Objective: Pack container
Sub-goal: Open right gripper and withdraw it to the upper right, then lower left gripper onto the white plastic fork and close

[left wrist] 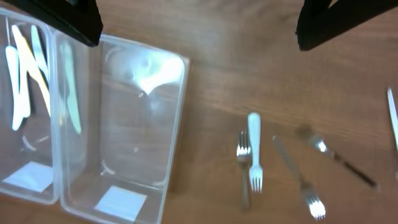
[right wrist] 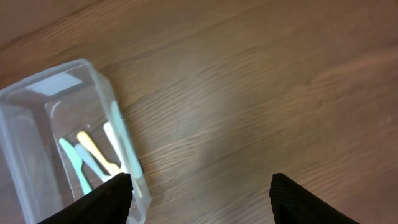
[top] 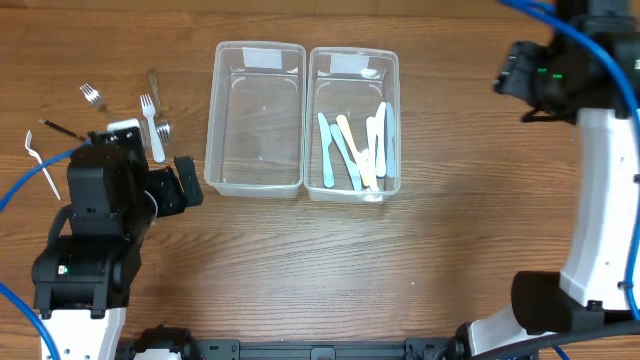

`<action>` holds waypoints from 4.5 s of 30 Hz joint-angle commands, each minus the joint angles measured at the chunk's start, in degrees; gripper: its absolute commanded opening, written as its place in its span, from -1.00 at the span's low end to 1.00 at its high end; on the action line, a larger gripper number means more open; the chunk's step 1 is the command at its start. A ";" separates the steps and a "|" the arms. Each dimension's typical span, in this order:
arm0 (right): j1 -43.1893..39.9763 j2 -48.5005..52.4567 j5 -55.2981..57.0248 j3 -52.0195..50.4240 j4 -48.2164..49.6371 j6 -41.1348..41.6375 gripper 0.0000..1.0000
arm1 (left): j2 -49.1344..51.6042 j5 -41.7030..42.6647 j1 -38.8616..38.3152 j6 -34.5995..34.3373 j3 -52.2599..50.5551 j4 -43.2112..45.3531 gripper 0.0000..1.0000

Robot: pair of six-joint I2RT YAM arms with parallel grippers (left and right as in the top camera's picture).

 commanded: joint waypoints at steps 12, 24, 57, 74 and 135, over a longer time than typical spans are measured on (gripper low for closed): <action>-9.25 -7.82 -10.78 -21.84 3.10 -2.16 0.49 | 32.04 -6.27 1.40 -9.49 42.32 -21.64 1.00; -9.25 -7.82 -10.80 -25.07 5.27 -2.21 0.49 | 45.51 -2.38 18.10 -12.24 44.24 -25.00 1.00; -9.25 -7.82 -10.73 -25.07 5.53 -3.72 0.50 | 51.19 -3.15 41.00 4.04 34.27 -2.51 1.00; -9.25 -7.82 -10.78 -25.07 5.62 -3.89 0.50 | 55.60 -5.01 36.81 2.62 64.70 -16.94 1.00; -9.25 -7.82 -10.75 -25.07 0.28 -3.85 0.51 | 83.52 5.05 39.69 10.88 42.58 2.51 0.38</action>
